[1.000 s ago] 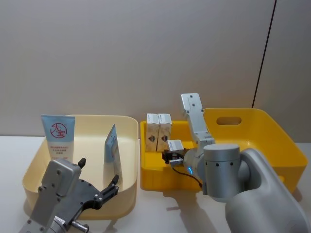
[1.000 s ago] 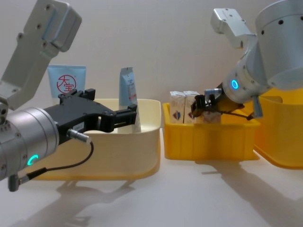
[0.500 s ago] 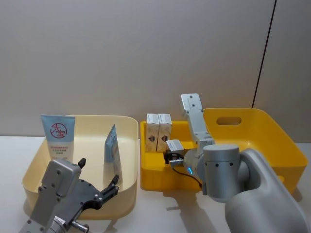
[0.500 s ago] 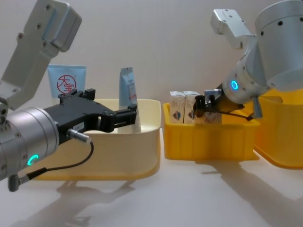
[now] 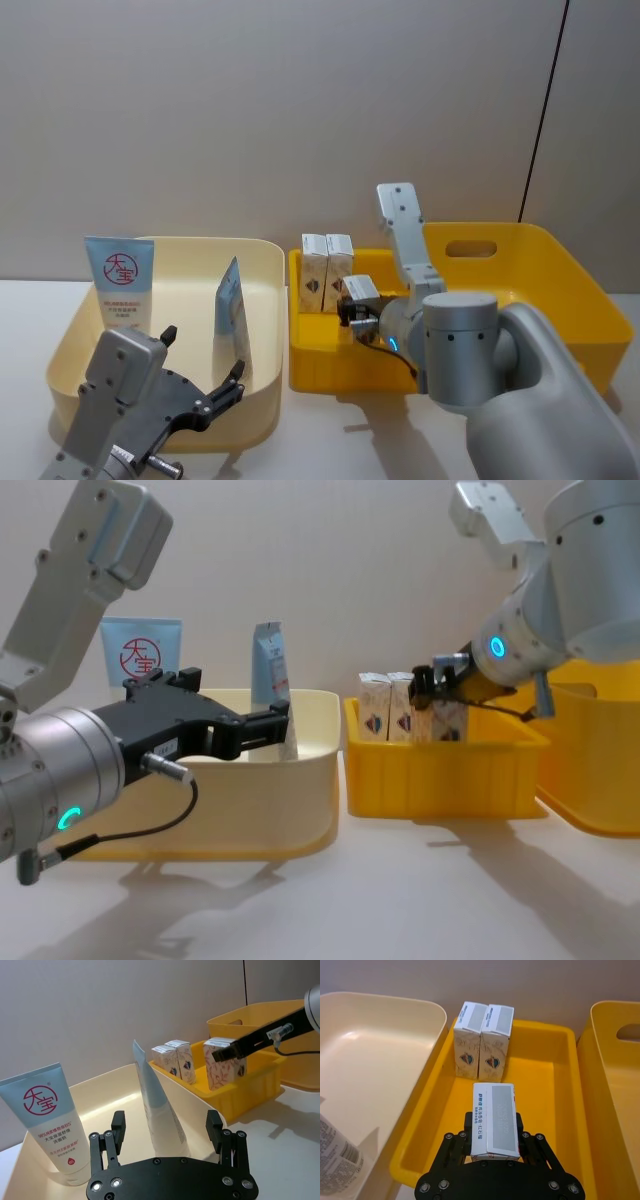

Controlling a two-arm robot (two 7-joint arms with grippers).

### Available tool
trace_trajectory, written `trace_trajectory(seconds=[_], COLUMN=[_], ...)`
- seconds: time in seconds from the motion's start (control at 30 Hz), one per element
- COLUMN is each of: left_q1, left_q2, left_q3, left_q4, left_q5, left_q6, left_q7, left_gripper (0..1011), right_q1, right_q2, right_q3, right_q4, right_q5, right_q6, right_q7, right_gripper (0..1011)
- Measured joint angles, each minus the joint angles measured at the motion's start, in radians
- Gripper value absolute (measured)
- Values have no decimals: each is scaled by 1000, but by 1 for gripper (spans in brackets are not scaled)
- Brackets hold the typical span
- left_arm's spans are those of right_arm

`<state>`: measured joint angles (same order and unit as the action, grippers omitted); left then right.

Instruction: Bimanual collaborative sorting of washing and personal care products

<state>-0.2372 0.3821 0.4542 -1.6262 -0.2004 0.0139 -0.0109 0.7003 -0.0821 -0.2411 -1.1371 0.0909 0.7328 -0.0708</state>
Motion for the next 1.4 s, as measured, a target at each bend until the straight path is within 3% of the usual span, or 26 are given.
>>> trace_trajectory(seconds=[0.7,1.03,1.4], left_q1=[0,0,0], left_q2=[0,0,0], left_q3=[0,0,0], left_q4=[0,0,0], left_q5=[0,0,0], left_q6=[0,0,0], left_q7=[0,0,0], left_gripper=[1003,1003,1003], right_q1=[6,24,36], right_q2=[14,35,65], right_q3=[44,90,151], right_q4=[-112,-158,-177], right_q5=[-10,-30,-60], right_q6=[-147,-230,-263], right_q7=[1,-37,-98], right_gripper=[410,410,410])
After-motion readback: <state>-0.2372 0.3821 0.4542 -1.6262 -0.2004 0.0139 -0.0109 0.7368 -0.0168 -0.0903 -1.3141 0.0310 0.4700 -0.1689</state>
